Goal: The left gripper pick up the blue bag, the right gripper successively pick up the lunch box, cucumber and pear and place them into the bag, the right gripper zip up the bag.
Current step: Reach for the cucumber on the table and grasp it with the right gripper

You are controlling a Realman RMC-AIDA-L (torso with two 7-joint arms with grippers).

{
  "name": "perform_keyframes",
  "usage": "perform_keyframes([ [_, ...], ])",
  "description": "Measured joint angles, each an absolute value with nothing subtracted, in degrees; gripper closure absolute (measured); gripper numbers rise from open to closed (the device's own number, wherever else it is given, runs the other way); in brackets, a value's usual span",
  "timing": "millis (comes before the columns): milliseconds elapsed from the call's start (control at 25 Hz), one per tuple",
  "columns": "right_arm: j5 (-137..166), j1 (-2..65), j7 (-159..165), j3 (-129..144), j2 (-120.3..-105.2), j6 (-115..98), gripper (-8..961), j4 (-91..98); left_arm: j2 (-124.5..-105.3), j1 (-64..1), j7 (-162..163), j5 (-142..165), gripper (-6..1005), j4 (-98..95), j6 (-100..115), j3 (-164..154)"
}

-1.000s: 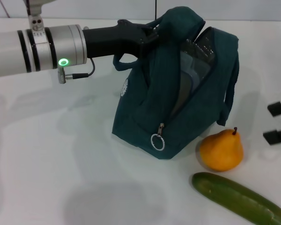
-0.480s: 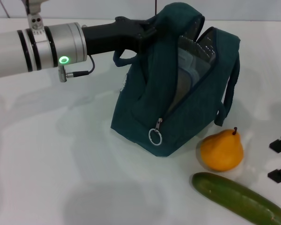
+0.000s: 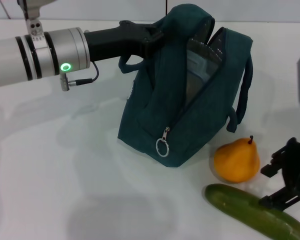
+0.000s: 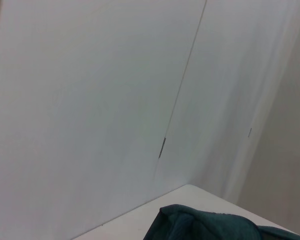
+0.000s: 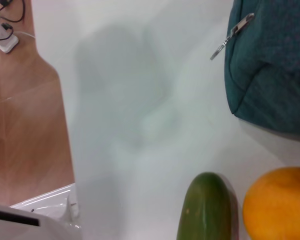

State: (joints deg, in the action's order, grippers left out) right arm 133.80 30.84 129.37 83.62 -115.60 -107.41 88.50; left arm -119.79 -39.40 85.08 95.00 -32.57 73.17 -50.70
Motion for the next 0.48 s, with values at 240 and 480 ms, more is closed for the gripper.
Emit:
perform_keyframes([
  [240, 133.98, 30.46, 129.43, 88.35, -115.72, -103.08, 256, 86.73, -119.79, -39.3, 85.08, 94.99, 944, -32.51, 73.17, -50.61],
  [480, 133.7, 31.76, 130.31, 90.52, -115.96, -101.84, 166, 83.32, -119.79, -39.79, 85.08, 94.92, 944, -32.51, 72.15, -50.8],
])
